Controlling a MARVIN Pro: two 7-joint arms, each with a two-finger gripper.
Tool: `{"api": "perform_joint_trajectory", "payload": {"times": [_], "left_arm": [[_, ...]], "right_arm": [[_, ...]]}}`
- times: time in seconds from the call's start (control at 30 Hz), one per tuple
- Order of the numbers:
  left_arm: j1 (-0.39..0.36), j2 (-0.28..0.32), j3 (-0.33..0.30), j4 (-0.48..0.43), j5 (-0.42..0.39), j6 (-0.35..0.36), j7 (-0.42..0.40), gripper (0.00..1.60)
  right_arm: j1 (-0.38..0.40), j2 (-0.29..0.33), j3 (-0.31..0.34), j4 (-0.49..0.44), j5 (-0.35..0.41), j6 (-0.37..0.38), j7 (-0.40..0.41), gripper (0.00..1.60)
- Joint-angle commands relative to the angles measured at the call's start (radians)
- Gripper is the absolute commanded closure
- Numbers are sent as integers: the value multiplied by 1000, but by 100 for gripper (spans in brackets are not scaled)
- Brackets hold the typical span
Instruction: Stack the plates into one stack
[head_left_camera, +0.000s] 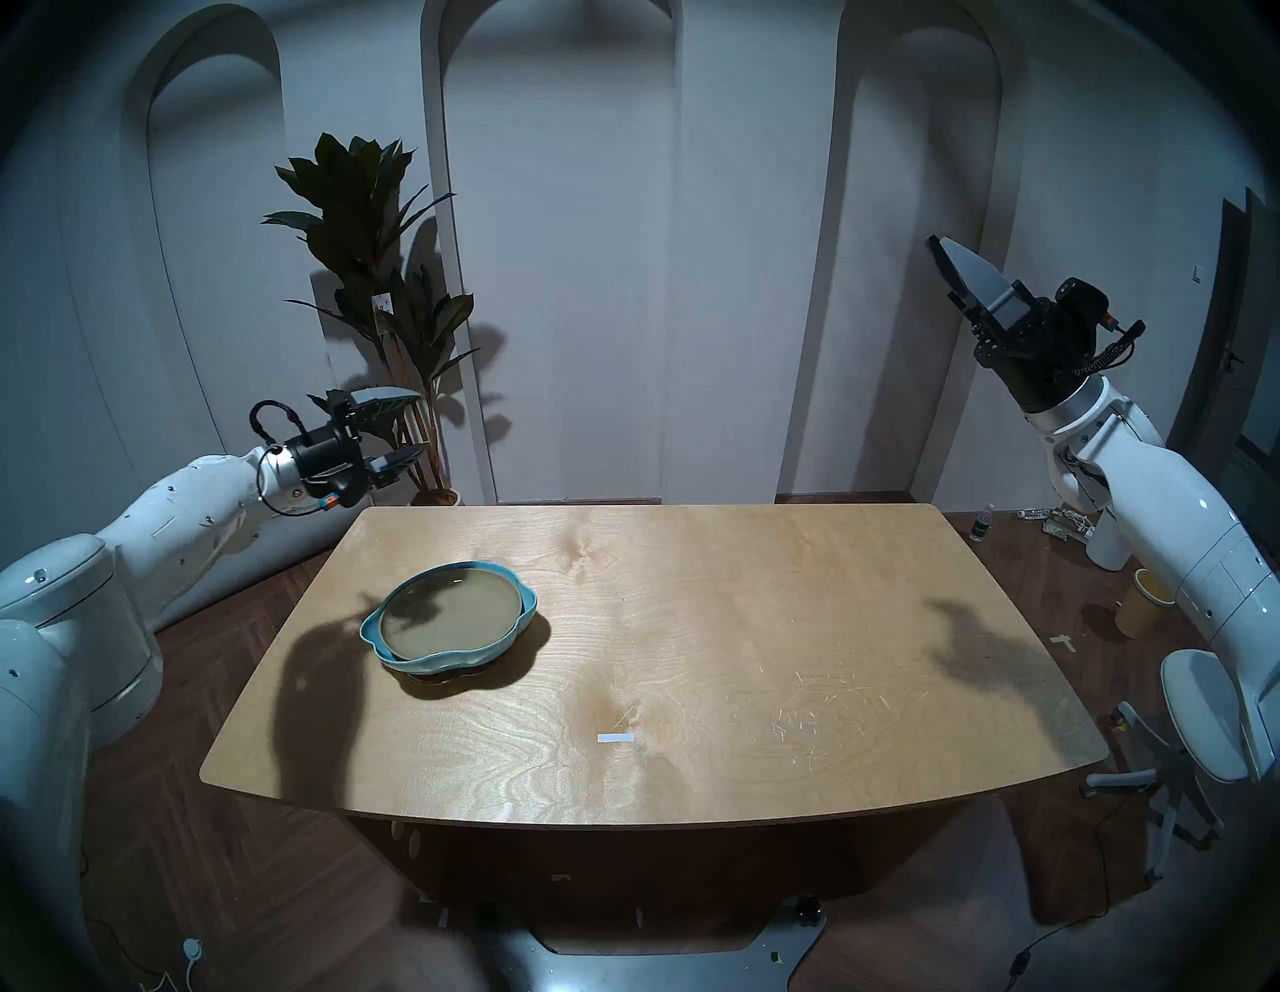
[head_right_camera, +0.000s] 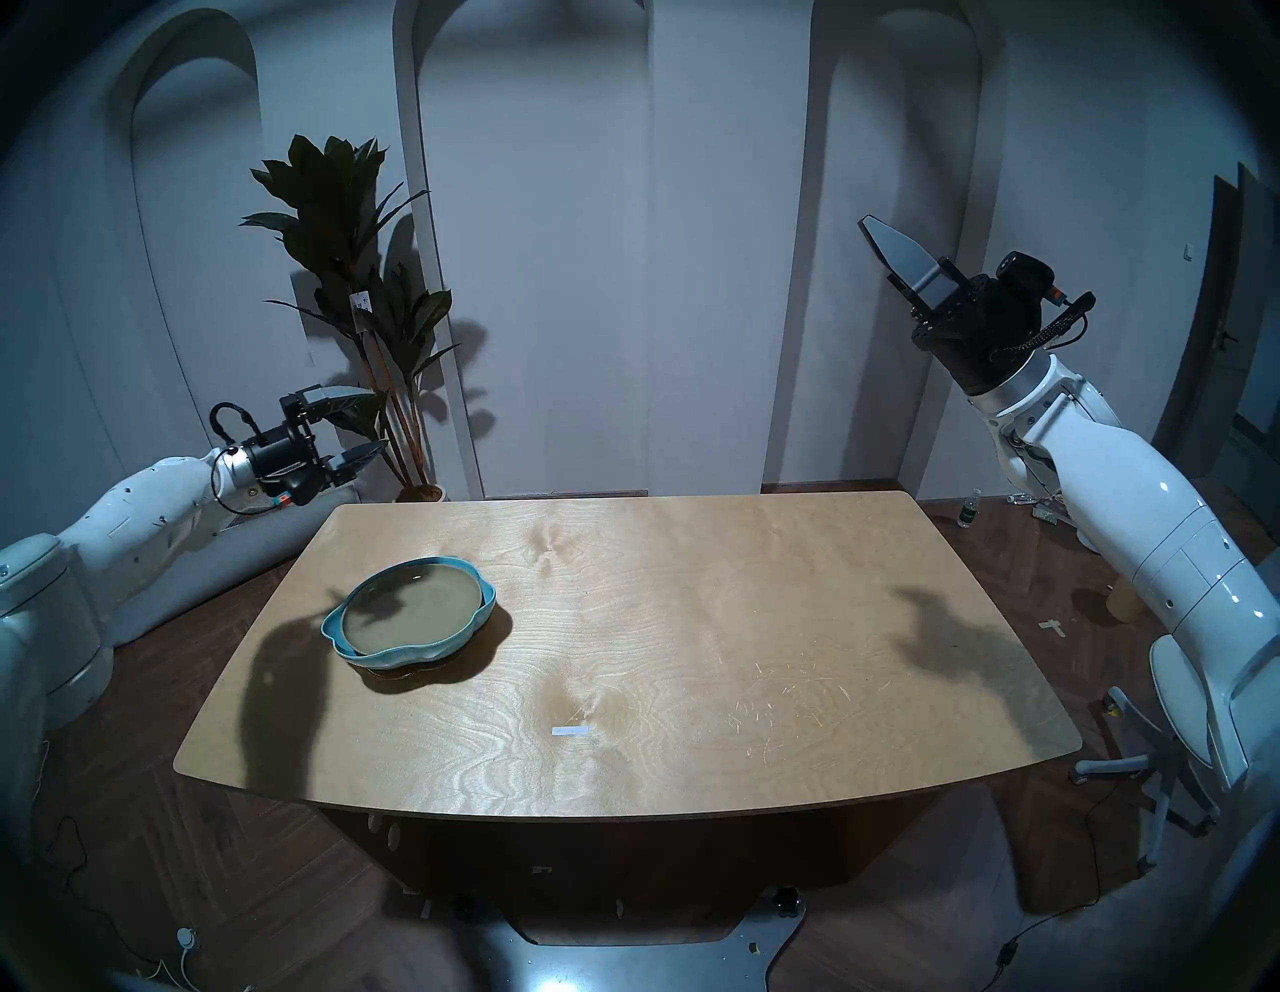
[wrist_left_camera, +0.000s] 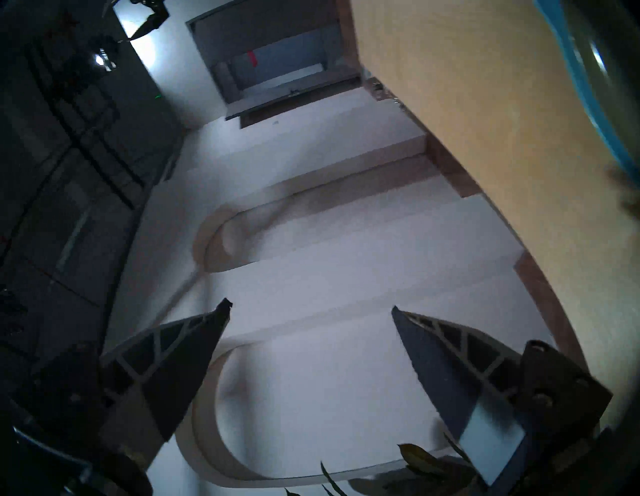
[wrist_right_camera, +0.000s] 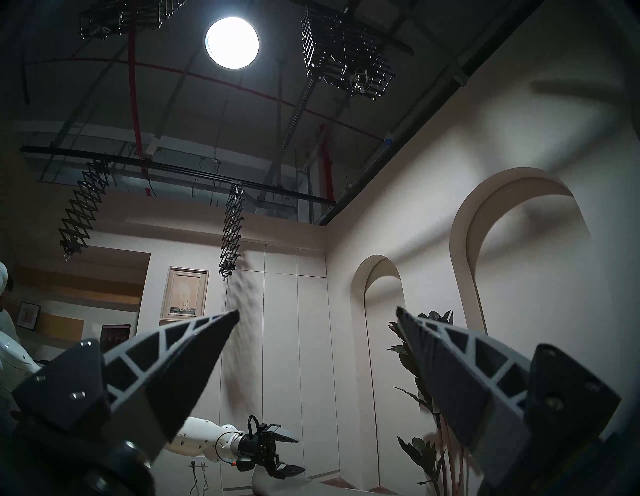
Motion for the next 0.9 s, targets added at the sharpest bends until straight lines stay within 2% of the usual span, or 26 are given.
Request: {"api": "perform_joint_trajectory", "payload": {"times": [0.0, 0.03, 0.07, 0.13, 0.2, 0.23, 0.27, 0.33, 0.63, 0.87], "left_arm": [[29, -130, -69, -43, -88, 94, 42, 0], [29, -102, -69, -76, -93, 95, 39, 0], [30, -140, -84, -58, -110, 112, 41, 0], [27, -172, -102, -55, -130, 139, 43, 0], [24, -177, -116, -66, -145, 163, 42, 0], [24, -204, -127, -54, -156, 183, 43, 0], [22, -200, -131, -62, -161, 197, 42, 0], [19, -232, -151, -41, -182, 227, 37, 0], [9, -285, -232, 14, -273, 319, 15, 0], [11, -335, -265, 65, -311, 394, -18, 0]], "right_arm": [[-2, -77, -25, 13, 11, -11, -62, 0], [-3, -87, -28, 20, 14, -16, -69, 0], [-4, -101, -34, 30, 19, -21, -86, 0], [-1, -122, -45, 46, 23, -28, -111, 0], [2, -140, -58, 65, 22, -31, -136, 0], [7, -155, -62, 76, 25, -35, -151, 0], [14, -166, -65, 83, 27, -36, -161, 0], [28, -190, -71, 101, 30, -41, -188, 0], [83, -300, -95, 148, 47, -45, -279, 0], [133, -377, -113, 177, 61, -37, -342, 0]]}}
